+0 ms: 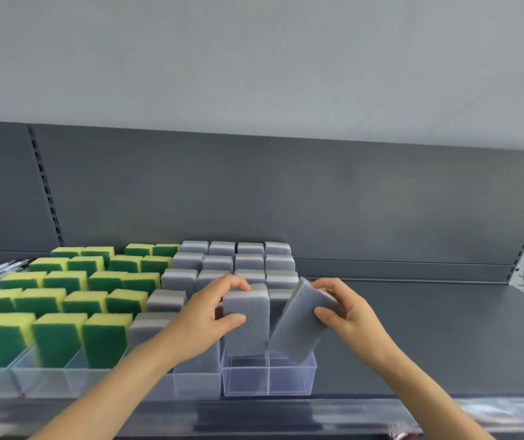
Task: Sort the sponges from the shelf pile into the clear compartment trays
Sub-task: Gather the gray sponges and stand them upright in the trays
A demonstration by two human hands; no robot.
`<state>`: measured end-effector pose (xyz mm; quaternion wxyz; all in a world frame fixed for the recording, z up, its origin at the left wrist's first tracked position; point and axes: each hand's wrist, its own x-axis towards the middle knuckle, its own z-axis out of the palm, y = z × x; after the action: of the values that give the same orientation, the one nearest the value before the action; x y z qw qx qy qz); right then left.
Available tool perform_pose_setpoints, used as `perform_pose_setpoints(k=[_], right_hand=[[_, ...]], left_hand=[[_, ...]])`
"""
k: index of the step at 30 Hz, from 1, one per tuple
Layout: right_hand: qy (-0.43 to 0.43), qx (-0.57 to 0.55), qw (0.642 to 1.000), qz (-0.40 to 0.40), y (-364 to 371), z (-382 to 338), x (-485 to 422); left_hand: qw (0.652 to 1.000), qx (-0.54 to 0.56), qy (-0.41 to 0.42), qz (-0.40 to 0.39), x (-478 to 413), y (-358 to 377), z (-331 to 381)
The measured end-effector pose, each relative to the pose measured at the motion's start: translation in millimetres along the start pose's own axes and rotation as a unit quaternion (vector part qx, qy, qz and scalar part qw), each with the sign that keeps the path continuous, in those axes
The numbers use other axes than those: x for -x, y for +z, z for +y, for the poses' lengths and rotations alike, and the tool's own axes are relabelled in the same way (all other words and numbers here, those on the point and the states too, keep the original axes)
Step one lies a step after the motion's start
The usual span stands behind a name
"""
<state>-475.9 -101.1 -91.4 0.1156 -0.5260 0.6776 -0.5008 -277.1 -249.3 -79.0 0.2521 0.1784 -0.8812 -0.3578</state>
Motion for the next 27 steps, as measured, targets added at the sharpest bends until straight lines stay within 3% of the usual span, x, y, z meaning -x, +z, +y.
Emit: perform_pose_setpoints(k=[6,11,27], right_hand=[[-0.037,0.103,0.992,-0.055,7,-9,0],[-0.059,0.123,0.987,-0.089,21,-1,7],[-0.060,0.117,0.991,-0.005,61,24,17]], left_hand=[[0.989,-0.133,0.011,-0.069,3,8,-8],[0.972,-0.224,-0.001,-0.070,4,11,-6],[0.932,-0.357,0.031,-0.056,2,21,-3]])
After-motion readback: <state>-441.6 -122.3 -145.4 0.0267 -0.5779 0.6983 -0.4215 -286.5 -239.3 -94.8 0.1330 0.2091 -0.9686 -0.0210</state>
